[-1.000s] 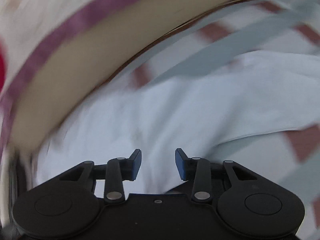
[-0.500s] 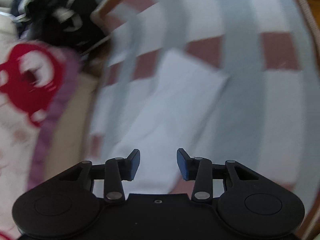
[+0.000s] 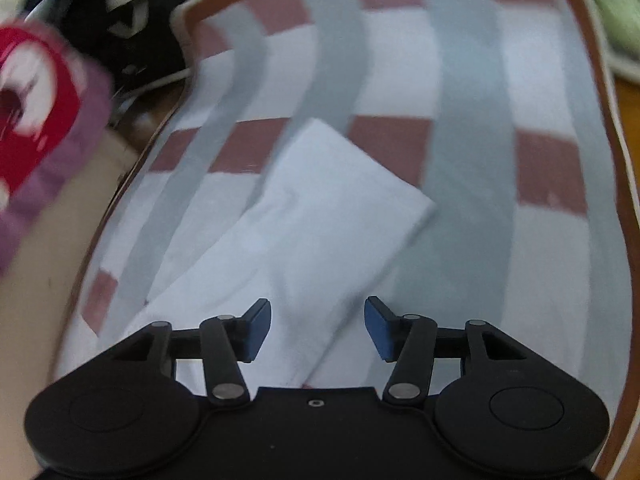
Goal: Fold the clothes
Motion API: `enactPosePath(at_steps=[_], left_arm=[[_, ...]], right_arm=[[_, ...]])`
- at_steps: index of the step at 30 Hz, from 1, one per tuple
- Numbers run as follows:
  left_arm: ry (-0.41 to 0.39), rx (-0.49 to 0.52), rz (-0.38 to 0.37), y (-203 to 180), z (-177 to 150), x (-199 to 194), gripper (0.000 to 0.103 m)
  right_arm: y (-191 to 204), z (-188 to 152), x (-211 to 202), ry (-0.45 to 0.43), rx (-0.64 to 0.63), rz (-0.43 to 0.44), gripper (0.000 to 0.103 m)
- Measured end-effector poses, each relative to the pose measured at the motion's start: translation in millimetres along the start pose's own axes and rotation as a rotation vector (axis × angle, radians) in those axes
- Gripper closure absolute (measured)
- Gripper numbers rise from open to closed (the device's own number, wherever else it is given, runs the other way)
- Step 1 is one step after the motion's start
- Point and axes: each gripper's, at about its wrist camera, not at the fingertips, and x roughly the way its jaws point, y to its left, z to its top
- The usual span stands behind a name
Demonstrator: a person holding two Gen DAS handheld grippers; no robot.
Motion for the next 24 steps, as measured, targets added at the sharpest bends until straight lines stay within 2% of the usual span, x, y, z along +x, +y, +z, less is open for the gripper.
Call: enactPosePath(at_steps=[1,3,5,7,9,10,13,15,18,19,20,21,23,24], left_arm=[[0.004,-0.058,-0.004,14.9,-4.0,-4.9,0.063],[-0.003,-0.180,-0.006,44.3,-13.0,-15.8,0.063],[-0.020,-0.271,0.022,70.9,-22.9,-30.7,0.063],[-0.040,-0.328,0.077,90.2,-35.8,-48.5,0.063],[-0.056,-0.362,0.124,105.0,-50.6,-64.4,0.063],[-0.067,-0.385,0.150,112.4,-57.9,-72.7,0.063],[-0.161,-0.457,0.300,131.7,-77.8,-96.9,0.062],[-0.200,-0.470,0.332,147.0,-88.1,-106.2,0.061],[-0.185,-0.521,0.309,174.7,-101.5,-104.2,0.060],[-0.171,-0.544,0.310,183.9,-106.6,-100.0,0.060],[-0.152,-0.562,0.298,189.9,-108.9,-94.5,0.060],[-0.133,-0.580,0.285,195.8,-111.0,-88.9,0.060],[-0.116,-0.606,0.253,202.8,-117.8,-83.7,0.060],[-0.114,-0.607,0.244,202.7,-120.4,-81.5,0.060]], right_arm=[[2.2,-0.3,3.8,0.022,-0.018,0.030,0.097],[8.6,-2.2,-2.3,0.006,-0.042,0.085,0.098],[27.8,-8.1,-25.6,-0.064,-0.136,0.136,0.098],[58.2,-24.7,-58.6,-0.125,-0.270,0.240,0.098],[85.4,-42.9,-86.2,-0.125,-0.343,0.375,0.098],[100.8,-53.7,-100.2,-0.114,-0.379,0.440,0.098],[154.7,-103.2,-143.1,-0.037,-0.524,0.613,0.098],[180.1,-141.2,-158.2,0.001,-0.619,0.712,0.098],[218.2,-198.2,-180.9,0.059,-0.761,0.861,0.097],[228.1,-215.8,-180.7,0.080,-0.809,0.890,0.096],[231.7,-228.0,-170.0,0.112,-0.855,0.873,0.093],[231.8,-235.4,-157.4,0.157,-0.897,0.832,0.085],[228.2,-243.2,-135.7,0.230,-0.953,0.755,0.083],[220.5,-235.3,-130.3,0.242,-0.938,0.730,0.078]])
